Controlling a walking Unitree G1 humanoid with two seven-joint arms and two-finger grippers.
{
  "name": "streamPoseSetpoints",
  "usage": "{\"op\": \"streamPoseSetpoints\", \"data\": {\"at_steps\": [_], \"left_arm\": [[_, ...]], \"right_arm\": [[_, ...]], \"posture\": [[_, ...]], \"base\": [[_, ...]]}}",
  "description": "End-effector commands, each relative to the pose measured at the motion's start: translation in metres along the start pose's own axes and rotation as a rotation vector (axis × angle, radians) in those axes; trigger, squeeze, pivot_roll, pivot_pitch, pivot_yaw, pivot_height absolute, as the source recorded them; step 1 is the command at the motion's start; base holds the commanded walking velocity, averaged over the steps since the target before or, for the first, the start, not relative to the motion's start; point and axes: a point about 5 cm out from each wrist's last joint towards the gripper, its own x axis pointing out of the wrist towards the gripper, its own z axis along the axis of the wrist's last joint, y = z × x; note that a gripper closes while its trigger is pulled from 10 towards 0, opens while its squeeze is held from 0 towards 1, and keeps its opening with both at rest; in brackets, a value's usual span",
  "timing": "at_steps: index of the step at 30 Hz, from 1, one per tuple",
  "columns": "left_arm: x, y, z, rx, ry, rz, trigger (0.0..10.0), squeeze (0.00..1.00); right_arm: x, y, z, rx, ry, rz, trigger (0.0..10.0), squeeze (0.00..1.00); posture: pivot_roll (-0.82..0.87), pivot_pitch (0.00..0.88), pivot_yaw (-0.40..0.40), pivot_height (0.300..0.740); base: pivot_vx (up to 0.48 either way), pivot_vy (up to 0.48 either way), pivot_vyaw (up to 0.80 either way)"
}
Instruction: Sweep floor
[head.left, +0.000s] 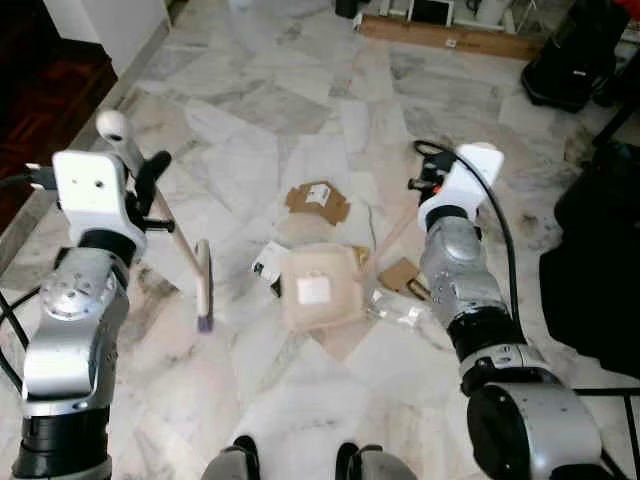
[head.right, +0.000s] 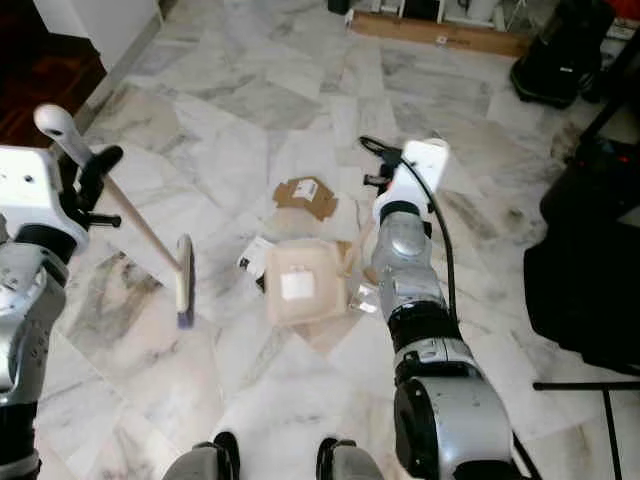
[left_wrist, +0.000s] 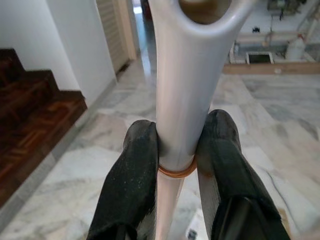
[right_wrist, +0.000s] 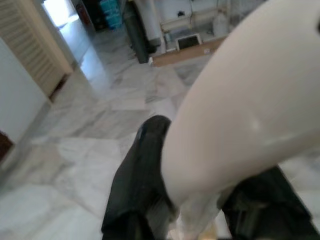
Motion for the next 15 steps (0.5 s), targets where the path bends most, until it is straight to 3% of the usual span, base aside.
{"op": "streamPoseSetpoints", "data": {"at_steps": [1,8,15], "left_arm": [[0.0,-0.006,0.008,0.008,-0.054,-0.03,10.0,0.0],[0.006,-0.019,0.011,-0.074,-0.085,-0.103,10.0,0.0],[0.005,-0.014,0.011,-0.092,-0.096,-0.074,10.0,0.0]], "right_arm": [[-0.001,-0.001,0.001,0.059,0.017,-0.015,10.0,0.0],[-0.005,0.002,0.0,0.09,0.036,-0.016,10.0,0.0],[-0.01,0.002,0.004,0.151,0.037,-0.014,10.0,0.0]], "posture": [[-0.06,0.121,-0.029,0.74],[-0.05,0.11,-0.022,0.74],[-0.05,0.097,-0.023,0.74]], "base": [[0.0,0.0,0.0],[0.0,0.0,0.0],[0.0,0.0,0.0]]}}
